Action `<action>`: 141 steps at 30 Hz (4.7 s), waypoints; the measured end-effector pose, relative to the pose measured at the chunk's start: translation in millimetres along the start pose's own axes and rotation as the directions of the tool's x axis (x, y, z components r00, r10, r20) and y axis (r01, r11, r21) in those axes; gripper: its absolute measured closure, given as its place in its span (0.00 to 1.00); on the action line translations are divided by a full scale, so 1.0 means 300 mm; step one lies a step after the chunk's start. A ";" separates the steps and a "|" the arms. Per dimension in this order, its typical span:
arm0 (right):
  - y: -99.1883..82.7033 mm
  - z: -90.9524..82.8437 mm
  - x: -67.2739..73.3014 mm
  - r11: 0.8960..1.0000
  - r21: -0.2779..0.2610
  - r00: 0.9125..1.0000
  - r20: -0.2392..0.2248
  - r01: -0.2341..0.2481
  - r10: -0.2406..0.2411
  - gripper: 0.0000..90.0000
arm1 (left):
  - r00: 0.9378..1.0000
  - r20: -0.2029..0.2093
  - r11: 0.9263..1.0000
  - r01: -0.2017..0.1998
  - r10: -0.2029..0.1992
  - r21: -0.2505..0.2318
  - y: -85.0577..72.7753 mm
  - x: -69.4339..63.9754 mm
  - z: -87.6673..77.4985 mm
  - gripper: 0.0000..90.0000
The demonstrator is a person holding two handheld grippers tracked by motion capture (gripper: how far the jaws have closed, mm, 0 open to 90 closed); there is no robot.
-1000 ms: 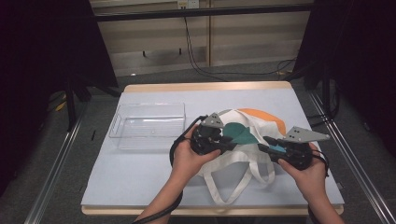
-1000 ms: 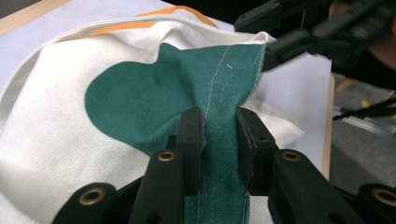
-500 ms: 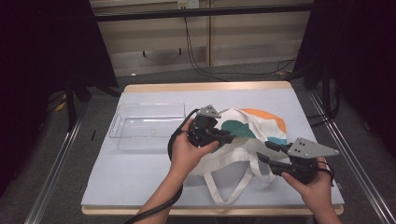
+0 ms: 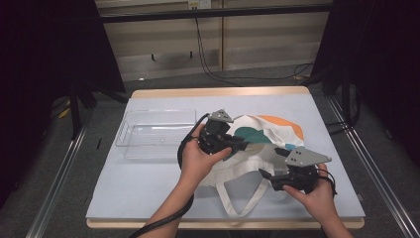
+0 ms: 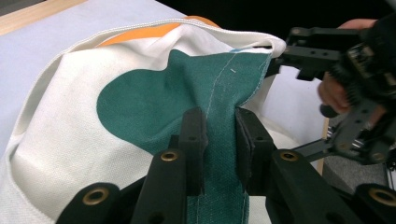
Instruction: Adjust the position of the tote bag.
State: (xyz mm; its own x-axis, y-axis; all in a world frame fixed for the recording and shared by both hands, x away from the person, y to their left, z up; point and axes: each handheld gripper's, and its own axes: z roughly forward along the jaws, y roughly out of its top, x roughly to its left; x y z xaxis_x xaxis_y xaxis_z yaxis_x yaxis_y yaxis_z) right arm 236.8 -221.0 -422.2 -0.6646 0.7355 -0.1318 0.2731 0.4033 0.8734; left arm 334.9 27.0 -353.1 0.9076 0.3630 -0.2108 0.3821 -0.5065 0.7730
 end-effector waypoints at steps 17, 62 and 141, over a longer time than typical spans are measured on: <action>-0.113 0.067 -0.031 0.990 0.119 0.997 0.003 0.076 -0.077 0.78 | 0.998 -0.005 0.997 0.056 -0.056 -0.051 0.008 0.036 -0.024 0.83; -0.146 -0.069 -0.011 0.995 0.089 0.984 -0.165 -0.053 0.067 0.92 | 0.983 -0.160 0.994 0.083 -0.095 -0.076 0.146 0.264 -0.035 0.87; -0.136 -0.038 0.025 0.994 0.107 0.969 -0.246 -0.010 0.036 0.92 | 0.987 -0.108 0.991 0.125 -0.119 0.044 0.192 0.343 0.138 0.95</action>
State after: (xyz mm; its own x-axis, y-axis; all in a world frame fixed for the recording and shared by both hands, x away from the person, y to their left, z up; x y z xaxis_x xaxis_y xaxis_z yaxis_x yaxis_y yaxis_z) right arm 212.6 -238.1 -453.5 -0.8049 0.5931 0.0193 0.3525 0.4518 0.8195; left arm 457.6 2.7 -355.1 0.8315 0.5032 -0.2355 0.4994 -0.4912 0.7137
